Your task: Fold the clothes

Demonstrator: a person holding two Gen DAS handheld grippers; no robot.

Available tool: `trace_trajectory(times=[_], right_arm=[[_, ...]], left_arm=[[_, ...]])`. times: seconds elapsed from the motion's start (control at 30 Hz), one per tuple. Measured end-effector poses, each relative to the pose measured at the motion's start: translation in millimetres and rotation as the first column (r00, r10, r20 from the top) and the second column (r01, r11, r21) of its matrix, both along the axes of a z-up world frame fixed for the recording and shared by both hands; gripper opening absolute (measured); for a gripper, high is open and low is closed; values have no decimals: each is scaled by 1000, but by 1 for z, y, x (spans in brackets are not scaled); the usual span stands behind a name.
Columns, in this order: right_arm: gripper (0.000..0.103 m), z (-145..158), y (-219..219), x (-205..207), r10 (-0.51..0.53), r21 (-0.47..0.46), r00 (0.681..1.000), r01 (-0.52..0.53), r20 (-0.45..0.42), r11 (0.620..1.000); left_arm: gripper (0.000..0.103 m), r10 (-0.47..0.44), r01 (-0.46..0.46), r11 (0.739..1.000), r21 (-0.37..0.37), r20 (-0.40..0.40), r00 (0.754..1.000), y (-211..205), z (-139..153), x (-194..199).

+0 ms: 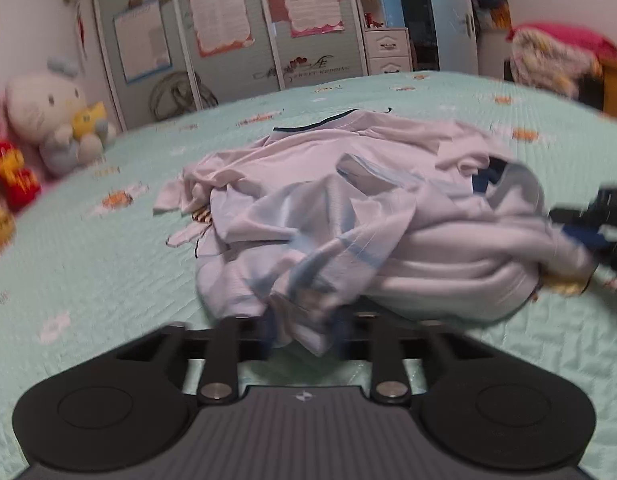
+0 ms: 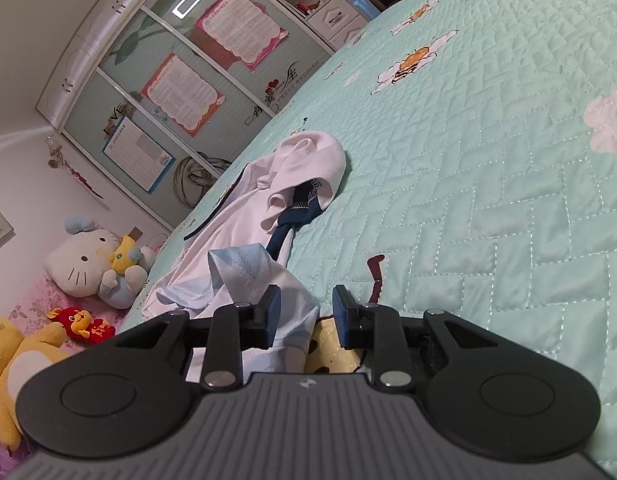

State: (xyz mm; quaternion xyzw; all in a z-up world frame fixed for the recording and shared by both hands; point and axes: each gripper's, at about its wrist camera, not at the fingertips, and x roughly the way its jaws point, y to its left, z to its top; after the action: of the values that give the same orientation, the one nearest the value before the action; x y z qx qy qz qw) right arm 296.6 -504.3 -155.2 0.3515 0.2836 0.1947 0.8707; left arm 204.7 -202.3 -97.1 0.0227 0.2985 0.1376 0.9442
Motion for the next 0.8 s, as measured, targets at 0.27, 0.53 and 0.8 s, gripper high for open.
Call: trace_trajectory(times=[0.27,0.53,0.8], right_arm=[[31,-1,-4,3,18,44,1000,-17,-22,999],[61,32,-29,-11,31,178,993,-10,-116,984],[61,63,-1,-71,58,-170,996,-67,-61,983]], left_arm=[[6,-7,33,983,-179,145,989,59,109,-36],[6,42,36,948,-316,238,970,115,192,-65],[6,59,19,914,-404,179,982,129,173,-94]])
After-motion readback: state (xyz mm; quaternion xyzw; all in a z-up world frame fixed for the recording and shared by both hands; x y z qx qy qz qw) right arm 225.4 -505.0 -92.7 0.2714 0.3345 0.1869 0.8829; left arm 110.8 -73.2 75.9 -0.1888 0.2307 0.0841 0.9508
